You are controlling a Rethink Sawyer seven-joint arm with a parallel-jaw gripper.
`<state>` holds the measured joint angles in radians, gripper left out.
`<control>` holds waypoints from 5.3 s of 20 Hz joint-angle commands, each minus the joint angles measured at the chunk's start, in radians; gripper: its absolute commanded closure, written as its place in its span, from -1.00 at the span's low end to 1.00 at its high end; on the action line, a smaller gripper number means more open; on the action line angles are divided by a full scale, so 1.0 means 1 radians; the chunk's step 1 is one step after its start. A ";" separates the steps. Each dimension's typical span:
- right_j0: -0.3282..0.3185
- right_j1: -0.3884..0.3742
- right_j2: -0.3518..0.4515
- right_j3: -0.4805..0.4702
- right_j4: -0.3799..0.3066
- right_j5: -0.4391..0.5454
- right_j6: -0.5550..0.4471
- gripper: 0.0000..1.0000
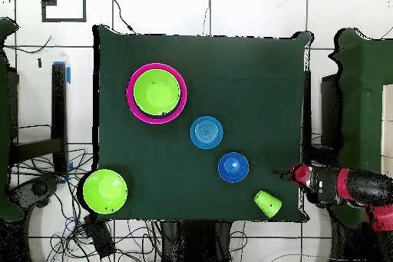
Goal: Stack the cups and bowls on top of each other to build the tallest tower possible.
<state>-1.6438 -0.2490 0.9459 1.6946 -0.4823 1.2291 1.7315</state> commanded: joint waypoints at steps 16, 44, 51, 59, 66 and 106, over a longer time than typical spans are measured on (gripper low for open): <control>-0.010 0.206 -0.114 -0.207 -0.116 0.177 -0.472 -1.00; -0.002 0.225 -0.166 -0.353 -0.109 0.343 -0.567 -1.00; -0.007 0.241 -0.169 -0.379 -0.110 0.378 -0.566 -1.00; -0.018 0.246 -0.187 -0.369 -0.095 0.440 -0.523 -1.00; -0.018 0.257 -0.209 -0.343 -0.065 0.512 -0.457 -1.00; -0.091 0.509 -0.203 -0.393 -0.032 0.284 -0.477 1.00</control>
<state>-1.7622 0.2247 0.7603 1.3627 -0.4688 1.6855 1.5100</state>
